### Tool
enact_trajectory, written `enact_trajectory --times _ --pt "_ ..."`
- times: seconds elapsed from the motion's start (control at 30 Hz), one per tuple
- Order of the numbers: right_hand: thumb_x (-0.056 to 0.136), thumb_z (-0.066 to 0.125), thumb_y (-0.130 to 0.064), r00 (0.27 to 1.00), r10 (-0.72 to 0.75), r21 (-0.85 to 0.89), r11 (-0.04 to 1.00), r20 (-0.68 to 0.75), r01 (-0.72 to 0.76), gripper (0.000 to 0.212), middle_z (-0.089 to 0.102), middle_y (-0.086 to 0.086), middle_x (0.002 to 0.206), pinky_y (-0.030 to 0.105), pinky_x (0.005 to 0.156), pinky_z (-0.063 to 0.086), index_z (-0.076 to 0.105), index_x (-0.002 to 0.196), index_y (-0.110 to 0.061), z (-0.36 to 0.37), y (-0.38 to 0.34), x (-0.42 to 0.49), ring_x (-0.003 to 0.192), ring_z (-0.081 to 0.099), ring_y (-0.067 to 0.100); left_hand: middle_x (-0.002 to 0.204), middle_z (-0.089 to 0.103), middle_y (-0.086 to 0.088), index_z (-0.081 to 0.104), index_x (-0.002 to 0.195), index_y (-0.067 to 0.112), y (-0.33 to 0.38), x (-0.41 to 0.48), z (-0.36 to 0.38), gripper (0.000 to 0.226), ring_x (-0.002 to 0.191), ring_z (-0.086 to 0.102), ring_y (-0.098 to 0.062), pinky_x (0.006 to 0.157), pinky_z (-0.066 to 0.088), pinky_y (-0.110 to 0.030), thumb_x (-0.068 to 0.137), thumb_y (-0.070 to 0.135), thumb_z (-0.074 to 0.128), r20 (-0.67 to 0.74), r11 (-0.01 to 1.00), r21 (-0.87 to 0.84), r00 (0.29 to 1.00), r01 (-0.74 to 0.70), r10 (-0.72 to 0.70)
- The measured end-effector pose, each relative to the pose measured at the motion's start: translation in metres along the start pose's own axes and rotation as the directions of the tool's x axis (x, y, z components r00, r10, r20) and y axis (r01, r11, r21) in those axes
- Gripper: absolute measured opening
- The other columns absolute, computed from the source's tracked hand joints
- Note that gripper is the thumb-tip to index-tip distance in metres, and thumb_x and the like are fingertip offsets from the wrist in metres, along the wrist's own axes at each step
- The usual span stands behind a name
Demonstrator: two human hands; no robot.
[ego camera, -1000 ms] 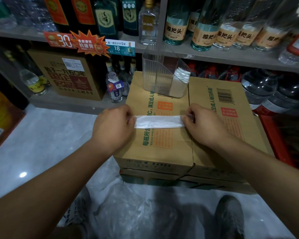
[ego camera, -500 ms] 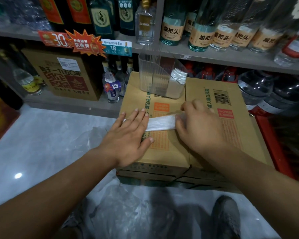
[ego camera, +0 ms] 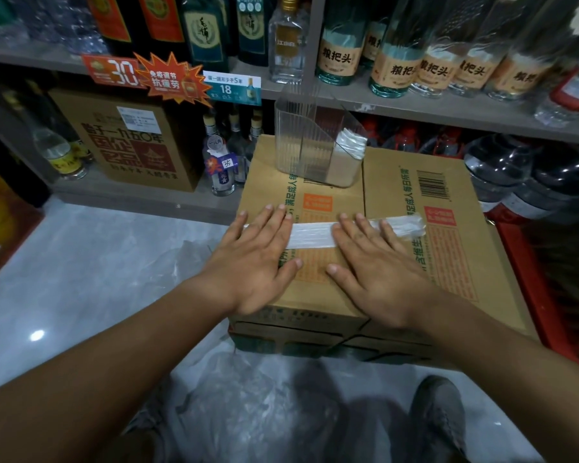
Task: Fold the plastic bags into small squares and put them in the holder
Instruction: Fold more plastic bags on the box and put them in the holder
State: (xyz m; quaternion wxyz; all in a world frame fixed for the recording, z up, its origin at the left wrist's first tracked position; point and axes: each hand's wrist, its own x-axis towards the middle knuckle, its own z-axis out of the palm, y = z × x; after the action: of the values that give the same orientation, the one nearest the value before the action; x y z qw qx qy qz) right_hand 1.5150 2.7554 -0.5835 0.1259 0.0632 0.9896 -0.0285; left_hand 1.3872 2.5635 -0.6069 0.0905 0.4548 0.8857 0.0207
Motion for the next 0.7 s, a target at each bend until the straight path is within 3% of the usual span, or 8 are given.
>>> enact_trajectory --times 0.17,0.3,0.4,0.5,0.6,0.7 --pt "0.091 0.002 -0.069 0.998 -0.006 0.017 1.000 -0.058 0.007 0.081 -0.003 0.000 0.170 0.043 0.124 -0.012 0.011 0.159 -0.025 -0.002 -0.003 -0.005 0.155 -0.009 0.017 0.169 -0.013 0.003 -0.013 0.160 0.022 -0.005 -0.001 -0.001 0.080 0.153 -0.018 -0.009 0.126 -0.010 -0.043 0.098 0.064 0.015 -0.028 0.988 -0.150 0.999 -0.035 0.031" --pt "0.092 0.009 -0.068 0.996 -0.020 0.033 0.999 -0.090 0.023 0.076 0.012 0.000 0.169 0.045 0.125 -0.004 0.028 0.153 -0.027 -0.004 -0.006 -0.016 0.156 0.006 0.019 0.169 0.013 0.001 0.016 0.160 0.021 -0.009 -0.017 -0.006 0.075 0.155 0.006 -0.012 0.127 0.003 -0.038 0.099 0.057 0.041 -0.106 0.952 -0.300 0.994 -0.066 0.036" --pt "0.090 0.010 -0.069 0.994 -0.015 0.024 1.000 -0.104 0.017 0.077 0.018 -0.002 0.168 0.044 0.125 0.001 0.034 0.151 -0.028 -0.001 -0.012 -0.029 0.155 0.011 0.018 0.161 0.033 0.003 0.040 0.150 0.024 -0.016 -0.035 -0.011 0.068 0.148 0.024 -0.014 0.122 0.022 -0.040 0.093 0.059 0.046 -0.166 0.945 -0.307 0.984 -0.110 0.061" --pt "0.091 0.015 -0.070 0.990 -0.019 0.034 0.999 -0.137 0.024 0.075 0.024 -0.003 0.166 0.042 0.125 0.005 0.040 0.148 -0.027 0.002 -0.017 -0.040 0.153 0.016 0.018 0.144 0.048 0.010 0.049 0.141 0.027 -0.024 -0.049 -0.010 0.068 0.135 0.038 -0.011 0.113 0.035 -0.042 0.086 0.067 0.053 -0.202 0.935 -0.303 0.971 -0.186 0.128" --pt "0.092 0.025 -0.069 0.984 -0.031 0.042 0.998 -0.174 0.039 0.069 0.026 -0.003 0.165 0.039 0.122 0.007 0.047 0.144 -0.029 0.003 -0.019 -0.047 0.152 0.015 0.018 0.139 0.049 0.013 0.053 0.136 0.031 -0.028 -0.058 -0.006 0.075 0.131 0.042 -0.011 0.110 0.035 -0.038 0.076 0.075 0.064 -0.202 0.925 -0.297 0.962 -0.238 0.182" --pt "0.090 0.041 -0.066 0.972 -0.041 0.056 0.997 -0.230 0.055 0.060 0.024 0.002 0.165 0.045 0.120 0.016 0.056 0.135 -0.030 0.002 -0.023 -0.051 0.151 0.015 0.024 0.136 0.051 0.014 0.058 0.131 0.032 -0.030 -0.063 -0.005 0.071 0.129 0.042 -0.009 0.105 0.034 -0.034 0.070 0.066 0.074 -0.213 0.927 -0.292 0.961 -0.237 0.179"
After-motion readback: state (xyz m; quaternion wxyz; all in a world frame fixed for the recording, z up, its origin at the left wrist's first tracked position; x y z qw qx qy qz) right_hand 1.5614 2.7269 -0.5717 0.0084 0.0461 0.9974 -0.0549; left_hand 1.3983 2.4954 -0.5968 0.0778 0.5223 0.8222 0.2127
